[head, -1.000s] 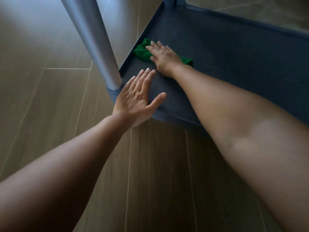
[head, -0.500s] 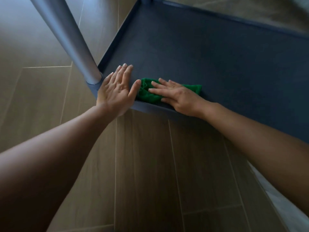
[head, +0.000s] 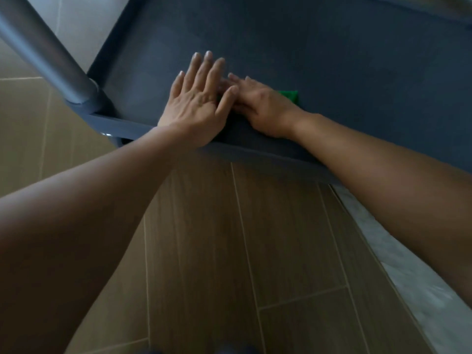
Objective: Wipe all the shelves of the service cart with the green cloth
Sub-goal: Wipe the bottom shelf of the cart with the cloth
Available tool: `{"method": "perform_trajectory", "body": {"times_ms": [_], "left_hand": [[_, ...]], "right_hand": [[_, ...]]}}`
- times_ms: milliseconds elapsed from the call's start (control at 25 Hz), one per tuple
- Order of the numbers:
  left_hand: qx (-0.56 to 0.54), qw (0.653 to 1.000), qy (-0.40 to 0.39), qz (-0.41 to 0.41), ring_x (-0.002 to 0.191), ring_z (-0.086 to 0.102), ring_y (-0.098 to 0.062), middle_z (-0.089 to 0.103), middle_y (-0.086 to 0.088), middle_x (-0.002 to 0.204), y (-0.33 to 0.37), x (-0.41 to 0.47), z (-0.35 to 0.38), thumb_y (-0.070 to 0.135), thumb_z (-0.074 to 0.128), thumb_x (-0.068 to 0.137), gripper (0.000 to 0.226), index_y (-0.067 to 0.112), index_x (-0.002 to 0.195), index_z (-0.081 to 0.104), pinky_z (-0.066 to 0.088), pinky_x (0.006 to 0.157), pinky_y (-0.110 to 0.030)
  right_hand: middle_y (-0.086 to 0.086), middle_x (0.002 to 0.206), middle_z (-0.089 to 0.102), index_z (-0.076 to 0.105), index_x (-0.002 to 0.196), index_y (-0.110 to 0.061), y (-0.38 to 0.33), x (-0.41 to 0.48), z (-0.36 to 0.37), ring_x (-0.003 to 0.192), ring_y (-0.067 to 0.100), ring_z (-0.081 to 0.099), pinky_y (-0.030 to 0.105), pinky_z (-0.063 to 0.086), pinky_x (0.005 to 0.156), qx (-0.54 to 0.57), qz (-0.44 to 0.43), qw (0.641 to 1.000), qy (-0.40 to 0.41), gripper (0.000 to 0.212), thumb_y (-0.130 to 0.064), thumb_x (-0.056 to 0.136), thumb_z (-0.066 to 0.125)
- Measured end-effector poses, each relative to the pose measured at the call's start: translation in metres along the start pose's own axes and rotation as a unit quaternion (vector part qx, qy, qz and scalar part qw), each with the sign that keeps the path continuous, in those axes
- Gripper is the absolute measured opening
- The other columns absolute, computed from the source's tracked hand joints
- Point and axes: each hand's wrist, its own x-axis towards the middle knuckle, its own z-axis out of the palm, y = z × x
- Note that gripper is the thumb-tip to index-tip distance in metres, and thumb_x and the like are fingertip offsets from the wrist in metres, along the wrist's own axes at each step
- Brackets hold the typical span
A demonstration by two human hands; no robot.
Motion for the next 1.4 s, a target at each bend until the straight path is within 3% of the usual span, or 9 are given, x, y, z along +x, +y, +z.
{"method": "perform_trajectory", "body": {"times_ms": [320,440,640,920,1080,1400], "left_hand": [[0.021,0.999,0.021,0.018,0.147,-0.006,-0.011,0.007,0.004,0.161,0.004,-0.004,-0.002,0.056,0.011,0.098,0.063,0.025,0.153,0.010,-0.004,0.117,-0.031],[0.015,0.999,0.035,0.014,0.148,-0.002,-0.012,0.013,0.002,0.160,0.006,-0.005,-0.002,0.054,0.013,0.099,0.062,0.023,0.153,0.014,-0.001,0.119,-0.032],[-0.003,0.999,0.052,0.005,0.148,0.002,-0.012,0.018,0.001,0.159,0.005,-0.005,-0.003,0.052,0.015,0.100,0.061,0.021,0.152,0.018,0.002,0.118,-0.032],[0.014,0.999,0.024,0.023,0.147,-0.001,-0.009,0.015,0.003,0.160,0.005,-0.004,0.000,0.056,0.011,0.098,0.063,0.024,0.152,0.016,0.001,0.118,-0.031],[0.016,0.999,0.015,0.038,0.147,0.000,-0.008,0.015,0.005,0.160,0.005,-0.004,0.001,0.058,0.008,0.097,0.065,0.026,0.152,0.017,0.002,0.118,-0.032],[0.014,0.999,0.033,0.030,0.147,0.003,-0.009,0.019,0.004,0.159,0.007,-0.007,-0.002,0.057,0.009,0.097,0.065,0.023,0.152,0.021,0.006,0.118,-0.031]], "right_hand": [[0.002,0.159,0.014,0.025,0.149,-0.021,0.049,0.073,-0.023,0.146,0.019,0.008,0.031,0.001,0.115,-0.058,0.169,0.983,0.048,0.049,-0.016,0.101,0.034],[0.003,0.158,0.016,0.026,0.149,-0.021,0.036,0.062,-0.018,0.146,0.019,0.010,0.029,0.003,0.115,-0.054,0.151,0.986,0.056,0.049,-0.015,0.101,0.035],[0.002,0.155,0.025,0.032,0.146,-0.018,0.005,-0.012,-0.006,0.145,0.018,0.015,0.030,0.006,0.118,0.002,0.051,0.998,0.039,0.050,-0.010,0.098,0.044],[-0.013,0.147,0.022,0.038,0.143,-0.018,0.000,-0.050,-0.004,0.141,0.007,0.016,0.023,0.007,0.117,0.035,-0.019,0.999,-0.005,0.049,-0.007,0.096,0.049],[-0.003,0.153,0.028,0.036,0.144,-0.019,0.021,-0.018,-0.011,0.142,0.009,0.017,0.024,0.007,0.116,0.024,0.005,1.000,0.006,0.050,-0.006,0.097,0.046],[0.001,0.157,0.021,0.033,0.146,-0.021,0.055,0.053,-0.023,0.145,0.015,0.013,0.026,0.003,0.115,-0.015,0.162,0.983,0.081,0.048,-0.009,0.100,0.038]]}}
